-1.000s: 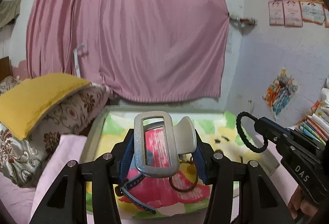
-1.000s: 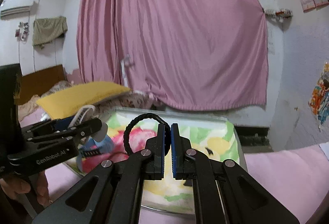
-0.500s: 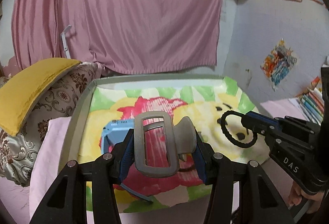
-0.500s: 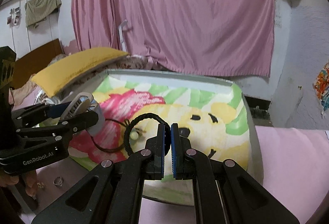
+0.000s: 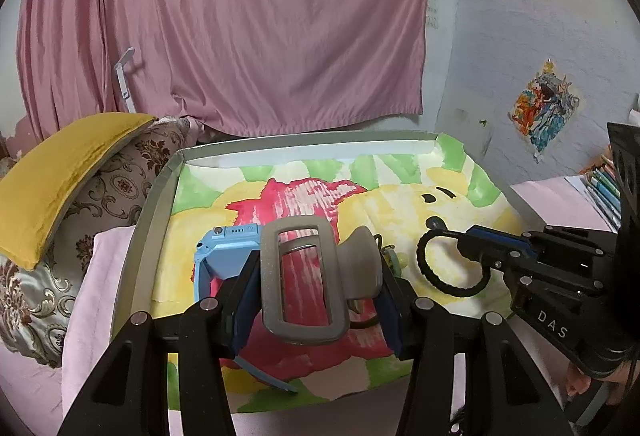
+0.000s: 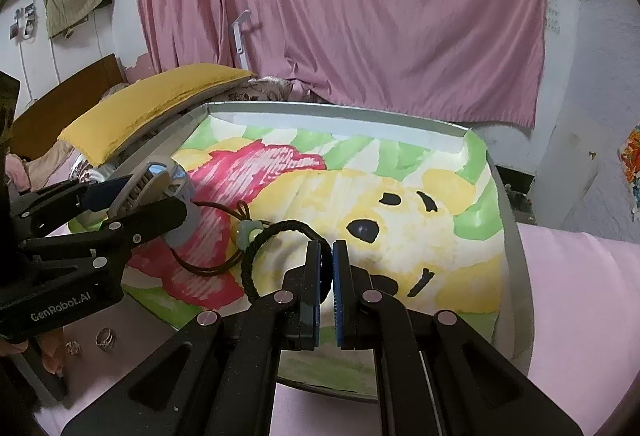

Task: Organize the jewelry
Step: 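Carry the clip holder into the tray with the left tool while the right tool drops the hair tie there, then grasp the small gold earring with the left tool while the right tool grasps the white keychain, then carry the earring into the tray with the left tool while the right tool drops the keychain there, then withdraw both tools from the tray back over the bed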

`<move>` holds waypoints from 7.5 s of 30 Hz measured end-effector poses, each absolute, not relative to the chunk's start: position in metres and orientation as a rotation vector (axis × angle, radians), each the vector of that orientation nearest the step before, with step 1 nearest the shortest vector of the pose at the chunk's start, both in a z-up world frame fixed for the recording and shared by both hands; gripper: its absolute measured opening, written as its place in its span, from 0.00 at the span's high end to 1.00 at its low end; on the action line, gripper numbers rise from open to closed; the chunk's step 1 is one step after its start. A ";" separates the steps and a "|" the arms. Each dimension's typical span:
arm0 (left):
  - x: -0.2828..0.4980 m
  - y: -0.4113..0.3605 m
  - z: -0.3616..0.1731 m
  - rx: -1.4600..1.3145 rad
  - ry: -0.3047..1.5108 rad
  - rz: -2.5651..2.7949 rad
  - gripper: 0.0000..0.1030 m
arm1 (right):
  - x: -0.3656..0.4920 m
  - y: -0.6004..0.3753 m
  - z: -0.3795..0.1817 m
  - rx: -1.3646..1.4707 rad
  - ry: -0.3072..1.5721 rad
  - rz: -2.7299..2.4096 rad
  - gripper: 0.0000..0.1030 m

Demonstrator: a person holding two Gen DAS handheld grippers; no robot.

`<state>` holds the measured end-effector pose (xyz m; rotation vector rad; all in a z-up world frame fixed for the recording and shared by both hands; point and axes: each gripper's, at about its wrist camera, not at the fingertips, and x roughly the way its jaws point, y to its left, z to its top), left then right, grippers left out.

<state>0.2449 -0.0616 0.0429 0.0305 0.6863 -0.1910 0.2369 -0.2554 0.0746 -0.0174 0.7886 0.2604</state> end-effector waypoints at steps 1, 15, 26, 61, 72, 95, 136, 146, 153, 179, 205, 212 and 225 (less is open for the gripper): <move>0.245 -0.062 0.043 0.034 0.687 -0.190 0.53 | 0.238 -0.256 0.074 -0.015 0.794 0.263 0.95; 0.245 -0.064 0.041 0.054 0.689 -0.184 0.52 | 0.242 -0.255 0.069 -0.007 0.818 0.275 0.94; 0.247 -0.060 0.037 0.010 0.712 -0.197 0.49 | 0.240 -0.258 0.068 0.012 0.815 0.281 0.77; 0.114 -0.001 0.064 -0.066 0.456 -0.213 0.01 | 0.104 -0.274 0.124 0.020 0.488 0.377 0.03; 0.108 0.003 0.035 -0.067 0.647 -0.243 0.01 | 0.099 -0.256 0.095 -0.068 0.664 0.464 0.13; 0.118 -0.008 0.008 -0.009 0.849 -0.315 0.62 | 0.116 -0.222 0.067 -0.168 0.889 0.600 0.81; 0.109 -0.037 0.037 -0.013 0.687 -0.377 0.87 | 0.087 -0.248 0.090 -0.161 0.775 0.556 0.87; 0.122 -0.038 0.060 -0.082 0.544 -0.339 0.87 | 0.087 -0.250 0.130 -0.195 0.534 0.442 0.87; 0.142 -0.055 0.082 -0.052 0.374 -0.273 0.87 | 0.103 -0.256 0.153 -0.150 0.359 0.336 0.87; 0.220 -0.080 0.062 -0.008 0.458 -0.248 0.87 | 0.185 -0.271 0.124 -0.044 0.446 0.212 0.87; 0.234 -0.096 0.039 0.067 0.707 -0.383 0.87 | 0.224 -0.287 0.070 0.089 0.788 0.322 0.87; 0.242 -0.098 0.032 0.088 0.776 -0.379 0.86 | 0.226 -0.290 0.067 0.114 0.807 0.311 0.87; 0.233 -0.090 0.048 0.056 0.706 -0.367 0.86 | 0.218 -0.293 0.072 0.150 0.760 0.291 0.69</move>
